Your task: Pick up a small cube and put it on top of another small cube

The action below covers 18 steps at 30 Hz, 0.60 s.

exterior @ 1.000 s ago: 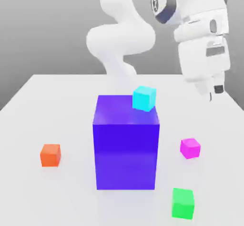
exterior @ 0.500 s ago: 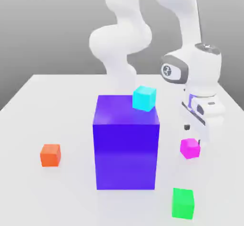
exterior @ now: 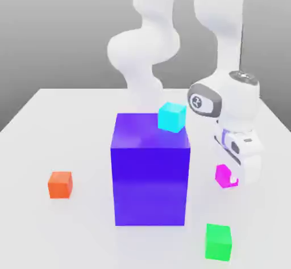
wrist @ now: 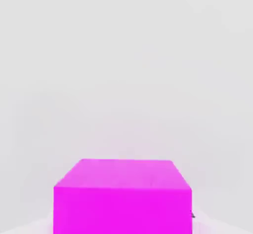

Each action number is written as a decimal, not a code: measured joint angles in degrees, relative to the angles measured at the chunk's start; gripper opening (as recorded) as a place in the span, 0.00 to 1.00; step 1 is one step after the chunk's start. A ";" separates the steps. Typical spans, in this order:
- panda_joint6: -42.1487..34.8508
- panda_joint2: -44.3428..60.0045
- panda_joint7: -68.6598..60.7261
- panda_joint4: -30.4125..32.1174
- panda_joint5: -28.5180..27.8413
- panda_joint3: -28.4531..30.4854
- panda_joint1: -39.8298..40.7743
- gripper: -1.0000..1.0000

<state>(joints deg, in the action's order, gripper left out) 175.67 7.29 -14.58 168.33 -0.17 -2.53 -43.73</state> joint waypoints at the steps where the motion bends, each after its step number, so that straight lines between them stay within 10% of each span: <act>1: -1.60 -1.93 -0.32 0.34 0.43 -0.45 0.33 0.00; 18: -16.08 -7.19 33.23 -8.75 -3.10 2.43 9.54 0.00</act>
<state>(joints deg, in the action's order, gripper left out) 159.59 0.10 18.65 159.58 -3.27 -0.10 -34.19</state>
